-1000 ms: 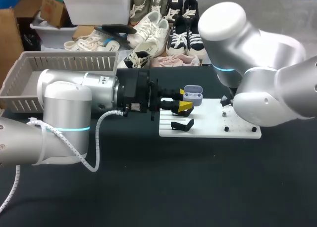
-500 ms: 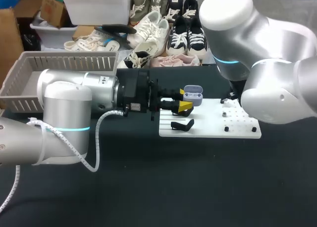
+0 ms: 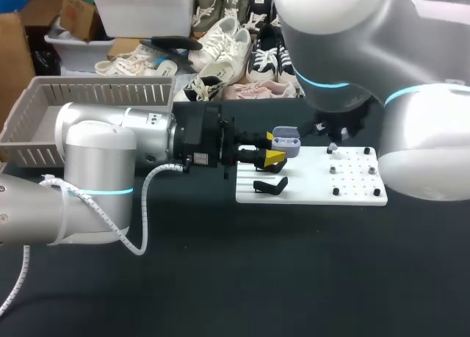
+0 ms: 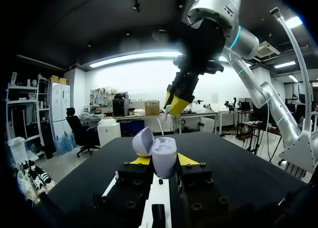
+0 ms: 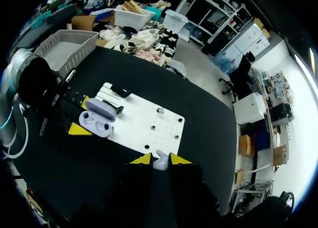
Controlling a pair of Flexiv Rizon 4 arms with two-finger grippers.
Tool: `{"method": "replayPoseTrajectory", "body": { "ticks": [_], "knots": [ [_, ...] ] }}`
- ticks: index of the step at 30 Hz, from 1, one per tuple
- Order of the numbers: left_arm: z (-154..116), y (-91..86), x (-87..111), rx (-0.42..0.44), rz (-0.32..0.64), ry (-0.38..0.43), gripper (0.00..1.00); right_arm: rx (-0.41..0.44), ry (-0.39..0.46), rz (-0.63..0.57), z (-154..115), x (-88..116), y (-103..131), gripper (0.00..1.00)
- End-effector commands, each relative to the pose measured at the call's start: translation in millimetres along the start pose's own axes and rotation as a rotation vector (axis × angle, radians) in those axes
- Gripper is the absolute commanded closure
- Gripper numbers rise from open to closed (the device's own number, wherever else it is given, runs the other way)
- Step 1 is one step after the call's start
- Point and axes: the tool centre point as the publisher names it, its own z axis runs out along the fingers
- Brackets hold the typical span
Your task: Pick up each earbud case from the left stands, insert the matching earbuds, close the lid, and place the case in the box.
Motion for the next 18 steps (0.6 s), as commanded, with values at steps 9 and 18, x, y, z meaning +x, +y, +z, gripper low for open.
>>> {"method": "replayPoseTrajectory", "body": {
  "ticks": [9,18],
  "knots": [
    [0,-1.4,-0.1,-0.005,0.001,0.000,1.00,-0.107,-0.032,-0.057,-48,-1,38,1.00],
    [0,-1.4,-0.1,-0.005,0.001,0.000,1.00,-0.099,-0.032,-0.057,-50,-1,41,1.00]
  ]
}}
